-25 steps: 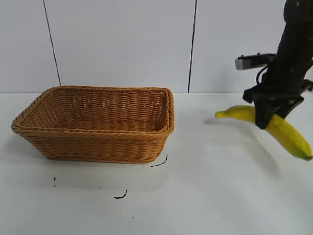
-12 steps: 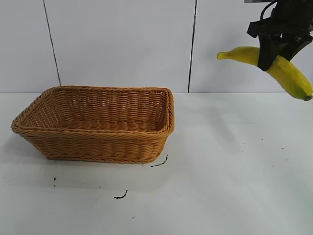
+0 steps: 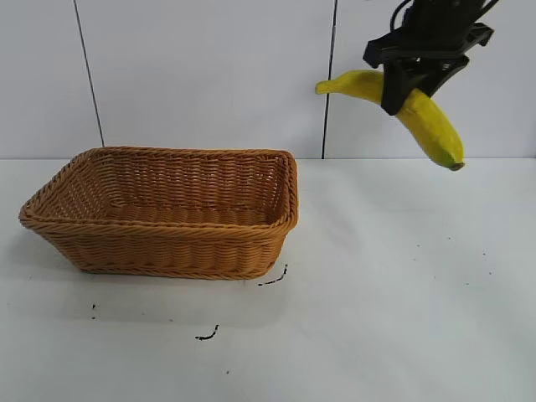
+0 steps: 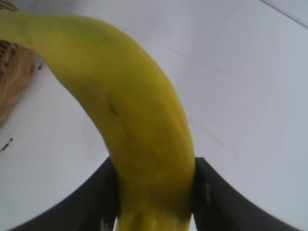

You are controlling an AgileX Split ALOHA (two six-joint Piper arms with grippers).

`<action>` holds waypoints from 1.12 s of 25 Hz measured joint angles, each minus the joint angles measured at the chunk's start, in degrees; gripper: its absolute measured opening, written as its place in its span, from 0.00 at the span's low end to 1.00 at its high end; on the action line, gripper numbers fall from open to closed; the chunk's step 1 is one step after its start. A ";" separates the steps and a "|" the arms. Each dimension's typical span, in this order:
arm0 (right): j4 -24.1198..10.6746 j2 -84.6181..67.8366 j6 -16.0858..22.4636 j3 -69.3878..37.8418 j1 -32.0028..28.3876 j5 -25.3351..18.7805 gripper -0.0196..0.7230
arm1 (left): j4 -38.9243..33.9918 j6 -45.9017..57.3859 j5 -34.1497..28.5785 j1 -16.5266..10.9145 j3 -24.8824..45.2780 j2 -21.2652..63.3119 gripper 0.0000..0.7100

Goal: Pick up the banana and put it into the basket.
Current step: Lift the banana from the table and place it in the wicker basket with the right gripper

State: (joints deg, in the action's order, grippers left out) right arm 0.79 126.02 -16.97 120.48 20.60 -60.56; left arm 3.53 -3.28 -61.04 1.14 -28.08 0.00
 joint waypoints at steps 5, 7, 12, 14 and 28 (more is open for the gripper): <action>-0.79 3.74 -5.74 8.52 6.76 -0.11 0.46 | 0.00 0.00 0.00 0.00 0.00 0.00 0.98; -1.21 4.15 -9.21 9.62 9.27 0.33 0.46 | 0.00 0.00 0.00 0.00 0.00 0.00 0.98; -1.38 5.36 -16.10 10.00 14.70 4.61 0.46 | -0.04 0.00 0.00 0.00 0.00 0.00 0.98; -1.38 6.33 -17.15 10.00 16.14 6.73 0.46 | -0.04 0.00 0.00 0.00 0.00 0.00 0.98; -0.18 16.85 -17.70 10.00 17.34 12.09 0.46 | -0.04 0.00 0.00 0.00 0.00 0.00 0.98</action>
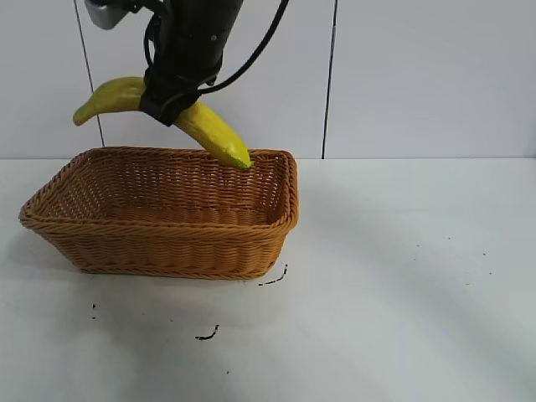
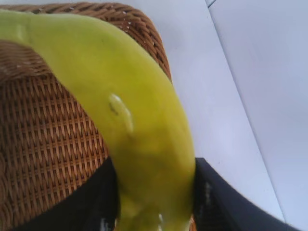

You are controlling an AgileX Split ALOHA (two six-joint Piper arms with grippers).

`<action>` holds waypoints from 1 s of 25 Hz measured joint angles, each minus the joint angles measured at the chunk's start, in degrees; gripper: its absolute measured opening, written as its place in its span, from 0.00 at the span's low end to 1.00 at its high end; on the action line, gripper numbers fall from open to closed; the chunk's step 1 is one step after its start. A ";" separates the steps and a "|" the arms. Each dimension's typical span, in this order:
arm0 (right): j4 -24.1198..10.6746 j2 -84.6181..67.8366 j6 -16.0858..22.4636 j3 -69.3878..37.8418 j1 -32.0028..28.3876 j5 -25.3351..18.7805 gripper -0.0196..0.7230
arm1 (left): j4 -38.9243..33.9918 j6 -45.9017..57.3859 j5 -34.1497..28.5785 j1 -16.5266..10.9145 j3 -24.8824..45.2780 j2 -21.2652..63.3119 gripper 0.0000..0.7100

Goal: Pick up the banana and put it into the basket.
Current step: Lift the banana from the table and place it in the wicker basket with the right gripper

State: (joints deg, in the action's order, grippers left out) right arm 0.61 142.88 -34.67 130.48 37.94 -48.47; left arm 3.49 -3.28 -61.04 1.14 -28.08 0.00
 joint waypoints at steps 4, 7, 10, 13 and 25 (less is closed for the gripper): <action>0.42 0.51 0.00 -0.06 0.00 -0.01 0.46 | 0.00 0.00 0.00 0.00 0.00 0.00 0.98; 0.62 0.41 0.00 -0.06 0.00 -0.31 0.46 | 0.00 0.00 0.00 0.00 0.00 0.00 0.98; 1.69 0.41 0.00 -0.06 0.00 -1.12 0.59 | 0.00 0.00 0.00 0.00 0.00 0.00 0.98; 2.26 0.41 0.06 -0.06 0.00 -2.06 0.81 | 0.00 0.00 0.00 0.00 0.00 0.00 0.98; 2.48 -4.42 4.08 0.31 0.00 -5.05 0.91 | 0.00 0.00 0.00 0.00 0.00 0.00 0.98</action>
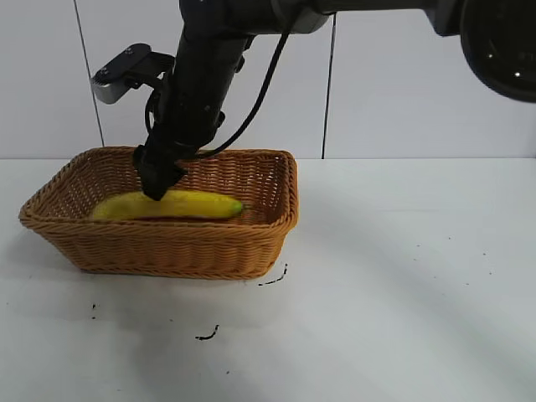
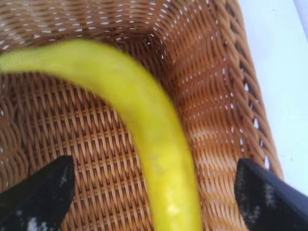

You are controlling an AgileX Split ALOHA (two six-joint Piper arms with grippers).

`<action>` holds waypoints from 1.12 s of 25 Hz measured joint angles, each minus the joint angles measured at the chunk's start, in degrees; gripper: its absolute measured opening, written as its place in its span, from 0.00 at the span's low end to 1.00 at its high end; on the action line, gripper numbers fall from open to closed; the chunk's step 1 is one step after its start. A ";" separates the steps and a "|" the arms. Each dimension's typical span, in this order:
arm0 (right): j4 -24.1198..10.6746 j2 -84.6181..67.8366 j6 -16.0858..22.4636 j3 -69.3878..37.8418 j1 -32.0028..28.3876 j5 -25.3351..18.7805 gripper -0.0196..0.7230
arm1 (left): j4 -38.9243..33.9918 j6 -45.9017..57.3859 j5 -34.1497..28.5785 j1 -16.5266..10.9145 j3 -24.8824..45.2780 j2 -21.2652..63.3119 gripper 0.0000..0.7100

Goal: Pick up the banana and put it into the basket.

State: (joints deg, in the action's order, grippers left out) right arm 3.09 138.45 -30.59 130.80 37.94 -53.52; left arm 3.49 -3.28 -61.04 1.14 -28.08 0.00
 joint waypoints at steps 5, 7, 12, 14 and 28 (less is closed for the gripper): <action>-1.03 -2.64 9.80 0.00 -0.12 -3.60 0.91 | 0.00 0.00 0.00 0.00 0.00 0.00 0.98; -1.23 -3.36 14.41 0.18 -0.69 -5.34 0.91 | 0.00 0.00 0.00 0.00 0.00 0.00 0.98; -1.39 -3.44 21.56 2.09 -5.11 -10.67 0.91 | 0.00 0.00 0.00 0.00 0.00 0.00 0.98; -1.46 -3.44 24.47 2.20 -7.43 -12.77 0.91 | 0.00 0.00 0.00 0.00 0.00 0.00 0.98; -1.67 -3.44 29.54 2.20 -29.29 -16.14 0.91 | 0.00 0.00 0.00 0.00 0.00 0.00 0.98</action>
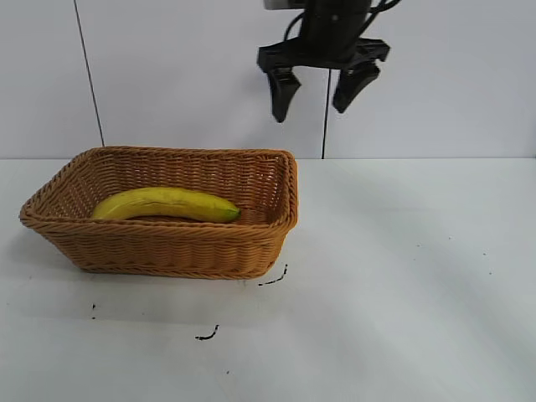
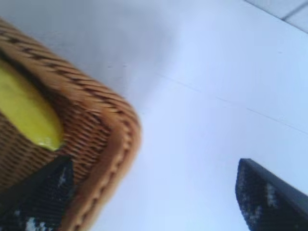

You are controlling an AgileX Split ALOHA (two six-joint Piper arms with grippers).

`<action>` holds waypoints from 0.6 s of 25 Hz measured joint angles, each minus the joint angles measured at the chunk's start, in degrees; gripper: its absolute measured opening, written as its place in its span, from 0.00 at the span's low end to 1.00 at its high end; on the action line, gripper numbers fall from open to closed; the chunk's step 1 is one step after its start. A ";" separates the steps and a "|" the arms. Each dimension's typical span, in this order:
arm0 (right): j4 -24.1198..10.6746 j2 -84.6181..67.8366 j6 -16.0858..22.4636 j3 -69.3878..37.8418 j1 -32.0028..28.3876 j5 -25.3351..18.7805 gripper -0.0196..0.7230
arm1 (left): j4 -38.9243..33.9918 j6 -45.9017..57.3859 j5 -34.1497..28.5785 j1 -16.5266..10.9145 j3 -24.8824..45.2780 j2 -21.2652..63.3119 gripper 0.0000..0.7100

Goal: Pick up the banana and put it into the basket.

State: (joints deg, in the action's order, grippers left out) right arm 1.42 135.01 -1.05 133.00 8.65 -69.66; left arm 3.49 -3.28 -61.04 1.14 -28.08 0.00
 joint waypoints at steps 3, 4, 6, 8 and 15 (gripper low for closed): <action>-0.10 0.00 0.00 0.00 -3.76 0.00 0.91 | 0.00 0.00 0.00 0.00 0.00 0.00 0.98; -0.10 0.00 0.00 0.00 -4.79 0.00 0.91 | 0.00 0.00 0.00 0.00 0.00 0.00 0.98; -0.16 0.00 0.00 0.00 -6.17 0.00 0.91 | 0.00 0.00 0.00 0.00 0.00 0.00 0.98; -0.21 -0.43 0.00 -0.33 -6.70 0.00 0.91 | 0.00 0.00 0.00 0.00 0.00 0.00 0.98; -0.18 -9.08 -1.67 -12.56 -6.70 0.05 0.91 | 0.00 0.00 0.00 0.00 0.00 0.00 0.98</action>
State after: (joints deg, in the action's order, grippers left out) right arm 1.24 125.94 -2.71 120.43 1.95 -69.61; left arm 3.49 -3.28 -61.04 1.14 -28.08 0.00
